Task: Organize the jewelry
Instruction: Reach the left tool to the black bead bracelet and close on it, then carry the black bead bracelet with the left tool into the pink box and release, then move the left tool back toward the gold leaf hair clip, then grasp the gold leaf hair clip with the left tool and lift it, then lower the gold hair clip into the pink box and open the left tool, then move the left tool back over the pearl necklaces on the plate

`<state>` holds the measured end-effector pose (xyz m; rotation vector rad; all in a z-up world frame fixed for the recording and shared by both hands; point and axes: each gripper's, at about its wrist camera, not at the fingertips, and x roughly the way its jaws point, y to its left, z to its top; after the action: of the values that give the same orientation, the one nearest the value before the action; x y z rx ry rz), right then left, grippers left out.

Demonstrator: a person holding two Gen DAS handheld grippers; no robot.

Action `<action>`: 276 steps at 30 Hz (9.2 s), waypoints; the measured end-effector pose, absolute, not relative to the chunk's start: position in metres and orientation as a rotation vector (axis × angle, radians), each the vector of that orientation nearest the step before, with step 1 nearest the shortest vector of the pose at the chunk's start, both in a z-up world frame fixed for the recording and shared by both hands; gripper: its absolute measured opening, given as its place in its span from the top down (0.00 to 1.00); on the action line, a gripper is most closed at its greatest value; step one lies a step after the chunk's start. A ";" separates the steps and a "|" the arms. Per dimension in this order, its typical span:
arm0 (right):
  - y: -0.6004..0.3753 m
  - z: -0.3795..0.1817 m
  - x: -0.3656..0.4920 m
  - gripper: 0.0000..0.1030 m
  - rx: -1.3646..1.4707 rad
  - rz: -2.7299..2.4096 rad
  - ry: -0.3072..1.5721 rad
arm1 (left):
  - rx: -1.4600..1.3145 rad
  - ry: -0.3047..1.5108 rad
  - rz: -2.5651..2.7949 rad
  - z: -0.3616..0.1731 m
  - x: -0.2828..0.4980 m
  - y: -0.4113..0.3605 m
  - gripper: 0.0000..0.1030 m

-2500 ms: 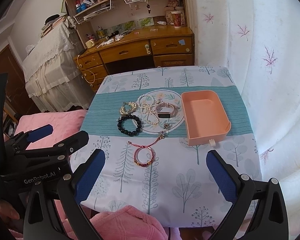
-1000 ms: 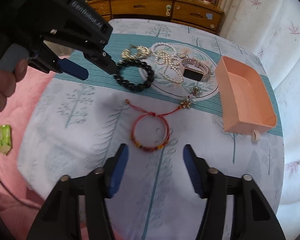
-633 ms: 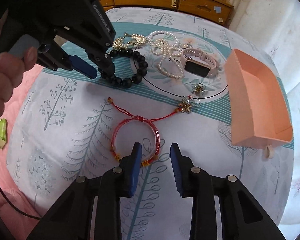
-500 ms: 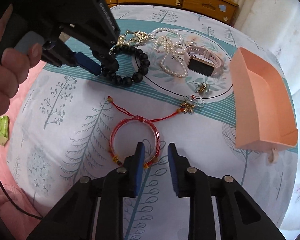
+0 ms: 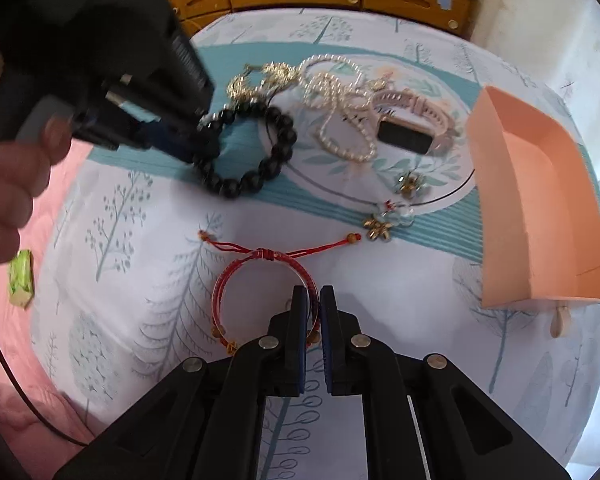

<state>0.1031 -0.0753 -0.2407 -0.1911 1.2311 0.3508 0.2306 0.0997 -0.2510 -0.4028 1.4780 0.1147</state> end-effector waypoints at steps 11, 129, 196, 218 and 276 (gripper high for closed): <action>-0.079 -0.177 0.072 0.94 -0.151 0.257 1.094 | -0.334 1.310 -0.029 -0.163 0.183 0.092 0.88; -0.074 -0.232 0.110 0.32 -0.314 0.249 0.987 | 0.171 1.400 -0.420 -0.247 0.317 0.092 0.32; -0.192 -0.105 0.008 0.80 0.227 0.089 0.914 | -0.038 1.068 -0.418 -0.087 0.071 0.024 0.33; -0.322 -0.093 0.053 0.80 0.162 0.142 0.959 | -0.072 1.066 -0.407 -0.080 0.131 -0.094 0.33; -0.266 -0.200 0.098 0.17 0.550 0.066 1.434 | -0.202 1.274 0.083 -0.162 0.077 0.082 0.31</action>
<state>0.0985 -0.2665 -0.1998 0.5504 1.4341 0.0655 0.0768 0.0819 -0.1619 -0.2018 1.2736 0.0835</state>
